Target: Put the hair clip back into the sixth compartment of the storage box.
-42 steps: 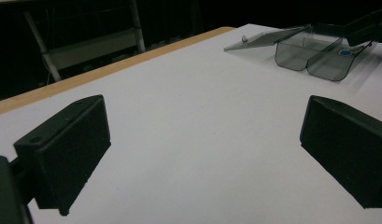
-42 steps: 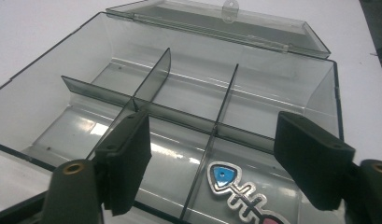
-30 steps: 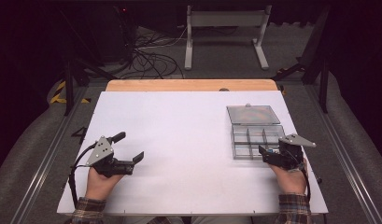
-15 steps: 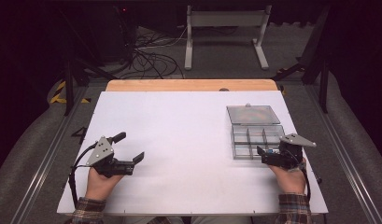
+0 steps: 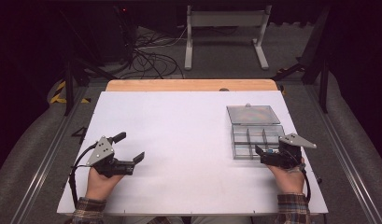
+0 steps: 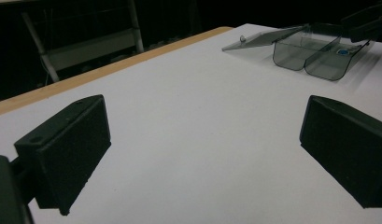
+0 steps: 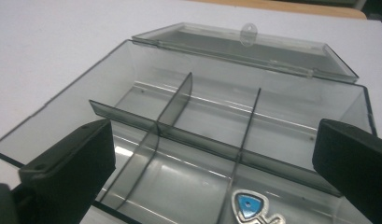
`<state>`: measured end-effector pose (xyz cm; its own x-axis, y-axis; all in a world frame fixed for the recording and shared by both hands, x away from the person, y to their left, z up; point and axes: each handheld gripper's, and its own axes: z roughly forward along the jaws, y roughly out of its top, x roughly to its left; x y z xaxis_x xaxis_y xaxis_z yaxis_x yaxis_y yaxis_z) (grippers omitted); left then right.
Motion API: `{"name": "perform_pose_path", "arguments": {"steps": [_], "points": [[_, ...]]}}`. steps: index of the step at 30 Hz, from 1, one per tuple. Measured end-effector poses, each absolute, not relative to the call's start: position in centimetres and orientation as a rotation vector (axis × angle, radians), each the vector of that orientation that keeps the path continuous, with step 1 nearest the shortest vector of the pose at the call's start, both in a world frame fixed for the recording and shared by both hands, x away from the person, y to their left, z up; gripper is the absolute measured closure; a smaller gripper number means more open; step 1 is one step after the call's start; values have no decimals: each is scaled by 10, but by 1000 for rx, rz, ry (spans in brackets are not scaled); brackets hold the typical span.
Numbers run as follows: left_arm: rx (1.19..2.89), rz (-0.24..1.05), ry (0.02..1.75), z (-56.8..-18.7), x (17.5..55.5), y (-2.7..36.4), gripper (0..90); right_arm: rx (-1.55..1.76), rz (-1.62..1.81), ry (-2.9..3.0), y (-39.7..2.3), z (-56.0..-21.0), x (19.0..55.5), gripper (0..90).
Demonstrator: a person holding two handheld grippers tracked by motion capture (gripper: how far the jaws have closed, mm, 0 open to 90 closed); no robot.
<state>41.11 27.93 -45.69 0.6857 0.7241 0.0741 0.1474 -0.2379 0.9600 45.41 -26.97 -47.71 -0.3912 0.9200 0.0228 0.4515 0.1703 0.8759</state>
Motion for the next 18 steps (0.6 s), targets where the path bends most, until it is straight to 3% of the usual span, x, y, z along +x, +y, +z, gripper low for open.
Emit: {"name": "perform_pose_path", "arguments": {"steps": [18], "points": [[1754,633,700,-457,411,279,25,1138,1335,1873,-254,-471,446,0]]}}
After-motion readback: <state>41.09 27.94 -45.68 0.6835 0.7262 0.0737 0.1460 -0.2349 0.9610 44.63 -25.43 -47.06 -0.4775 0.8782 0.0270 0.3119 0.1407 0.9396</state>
